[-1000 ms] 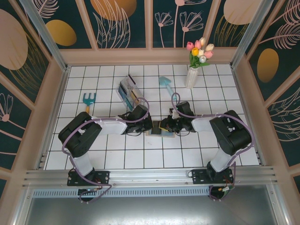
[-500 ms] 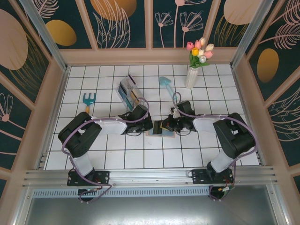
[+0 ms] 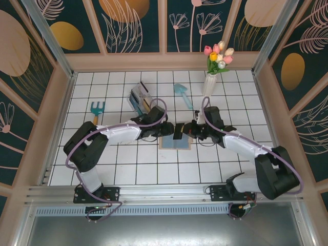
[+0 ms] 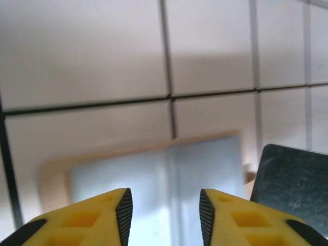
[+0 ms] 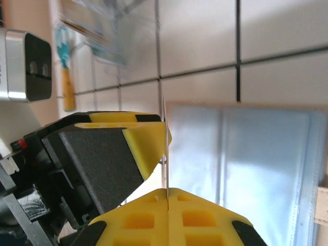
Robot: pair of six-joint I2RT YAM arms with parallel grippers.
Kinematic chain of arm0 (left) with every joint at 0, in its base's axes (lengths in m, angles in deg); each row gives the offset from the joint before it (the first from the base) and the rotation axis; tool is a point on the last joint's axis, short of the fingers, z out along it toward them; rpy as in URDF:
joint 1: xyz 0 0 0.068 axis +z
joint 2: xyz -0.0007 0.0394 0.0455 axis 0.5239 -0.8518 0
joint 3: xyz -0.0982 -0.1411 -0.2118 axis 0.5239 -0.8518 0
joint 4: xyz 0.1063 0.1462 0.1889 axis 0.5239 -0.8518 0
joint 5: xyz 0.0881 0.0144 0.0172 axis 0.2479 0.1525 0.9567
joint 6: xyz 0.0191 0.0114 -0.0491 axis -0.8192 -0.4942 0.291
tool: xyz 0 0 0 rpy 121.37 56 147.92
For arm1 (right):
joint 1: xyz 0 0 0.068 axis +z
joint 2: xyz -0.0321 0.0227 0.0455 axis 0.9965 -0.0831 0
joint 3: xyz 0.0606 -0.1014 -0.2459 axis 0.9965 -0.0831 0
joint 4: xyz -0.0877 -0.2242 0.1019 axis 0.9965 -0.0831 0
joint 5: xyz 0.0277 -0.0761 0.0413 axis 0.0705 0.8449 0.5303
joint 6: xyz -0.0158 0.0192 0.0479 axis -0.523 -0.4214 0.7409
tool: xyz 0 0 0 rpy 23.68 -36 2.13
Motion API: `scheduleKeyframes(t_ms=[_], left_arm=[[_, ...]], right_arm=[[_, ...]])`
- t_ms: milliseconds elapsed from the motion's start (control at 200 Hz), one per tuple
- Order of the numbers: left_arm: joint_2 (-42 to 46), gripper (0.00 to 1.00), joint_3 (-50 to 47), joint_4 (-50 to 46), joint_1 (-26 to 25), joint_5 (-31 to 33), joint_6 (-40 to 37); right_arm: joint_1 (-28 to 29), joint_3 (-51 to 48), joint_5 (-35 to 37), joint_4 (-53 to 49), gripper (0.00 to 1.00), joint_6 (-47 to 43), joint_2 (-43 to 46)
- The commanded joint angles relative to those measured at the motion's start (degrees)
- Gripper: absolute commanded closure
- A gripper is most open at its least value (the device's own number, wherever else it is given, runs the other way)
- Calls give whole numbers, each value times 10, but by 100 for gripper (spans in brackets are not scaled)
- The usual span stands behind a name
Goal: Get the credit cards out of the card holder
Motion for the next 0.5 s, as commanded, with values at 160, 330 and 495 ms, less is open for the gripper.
scheduleKeyframes(t_ms=[160, 330, 495], left_arm=[[91, 36, 40, -47, 41, 23, -39], [169, 14, -3, -17, 78, -16, -23], [238, 2, -71, 64, 119, -130, 6]], right_arm=[[-57, -15, -51, 108, 100, 53, 57], [-65, -18, -107, 208, 100, 96, 52], [-65, -18, -158, 346, 100, 161, 16]])
